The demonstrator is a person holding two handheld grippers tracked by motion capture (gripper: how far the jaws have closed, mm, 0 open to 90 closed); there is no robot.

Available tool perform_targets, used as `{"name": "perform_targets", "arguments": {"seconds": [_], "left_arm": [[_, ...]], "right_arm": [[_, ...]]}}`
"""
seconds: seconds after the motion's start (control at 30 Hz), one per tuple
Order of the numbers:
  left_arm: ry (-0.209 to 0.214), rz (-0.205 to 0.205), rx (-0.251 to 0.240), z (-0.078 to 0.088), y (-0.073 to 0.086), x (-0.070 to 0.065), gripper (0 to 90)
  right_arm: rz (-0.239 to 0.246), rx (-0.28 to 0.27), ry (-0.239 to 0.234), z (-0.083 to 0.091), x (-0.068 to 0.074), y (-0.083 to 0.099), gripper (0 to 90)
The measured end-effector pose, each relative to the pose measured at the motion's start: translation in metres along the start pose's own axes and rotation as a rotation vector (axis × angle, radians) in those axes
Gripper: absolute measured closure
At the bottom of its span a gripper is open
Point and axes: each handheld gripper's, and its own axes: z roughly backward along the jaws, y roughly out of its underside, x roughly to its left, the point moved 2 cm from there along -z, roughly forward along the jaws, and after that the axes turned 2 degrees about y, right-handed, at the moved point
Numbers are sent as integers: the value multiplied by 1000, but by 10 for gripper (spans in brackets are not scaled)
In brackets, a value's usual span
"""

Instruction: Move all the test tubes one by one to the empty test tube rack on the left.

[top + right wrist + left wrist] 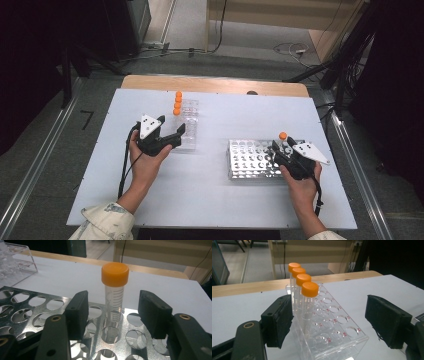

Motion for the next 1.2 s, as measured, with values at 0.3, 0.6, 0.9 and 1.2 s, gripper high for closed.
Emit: {"name": "perform_targets", "arguments": {"seconds": [0.3,0.6,0.9,1.2], "left_arm": [[4,-4,2,-1,0,-1,237],[6,-5,3,0,1,-2,240],[8,-4,2,0,1,-2,242],[9,-5,4,0,0,-3,243]], "right_arm": [[8,14,12,-3,1,1,540],[24,26,12,-5,2,2,655],[11,24,10,-3,-1,1,717],[-18,-32,-9,7,-5,-9,718]]}}
